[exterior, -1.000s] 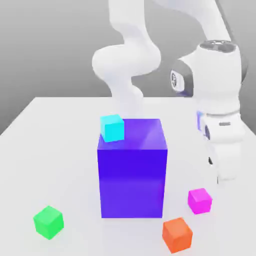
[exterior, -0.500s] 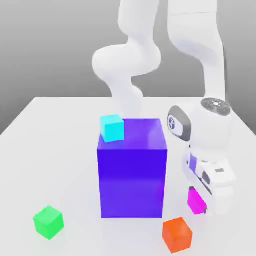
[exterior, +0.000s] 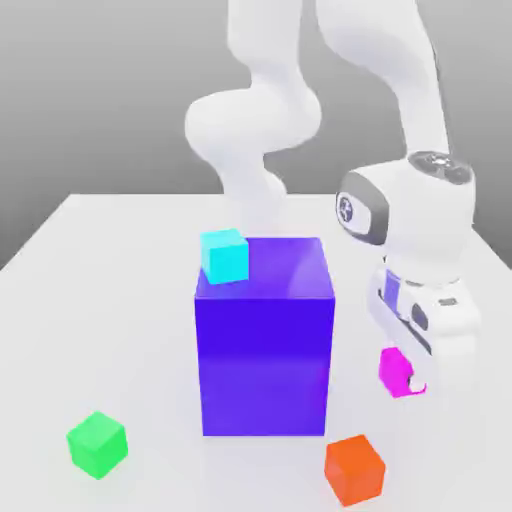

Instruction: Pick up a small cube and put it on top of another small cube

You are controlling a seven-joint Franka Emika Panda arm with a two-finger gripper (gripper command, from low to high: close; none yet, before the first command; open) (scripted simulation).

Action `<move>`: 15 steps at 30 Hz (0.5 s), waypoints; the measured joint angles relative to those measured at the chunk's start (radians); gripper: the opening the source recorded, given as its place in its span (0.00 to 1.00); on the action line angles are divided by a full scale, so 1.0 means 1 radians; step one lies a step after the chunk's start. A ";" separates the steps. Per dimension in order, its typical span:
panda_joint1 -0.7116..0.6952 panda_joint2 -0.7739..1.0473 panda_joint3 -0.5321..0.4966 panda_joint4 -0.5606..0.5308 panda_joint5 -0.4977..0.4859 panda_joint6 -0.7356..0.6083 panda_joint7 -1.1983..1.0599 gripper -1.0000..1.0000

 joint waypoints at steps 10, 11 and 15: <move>-0.109 0.029 -0.186 0.192 -0.080 -0.025 0.201 0.00; -0.128 0.028 -0.206 0.212 -0.086 -0.031 0.190 0.00; -0.217 0.022 -0.266 0.250 -0.078 -0.070 0.056 0.00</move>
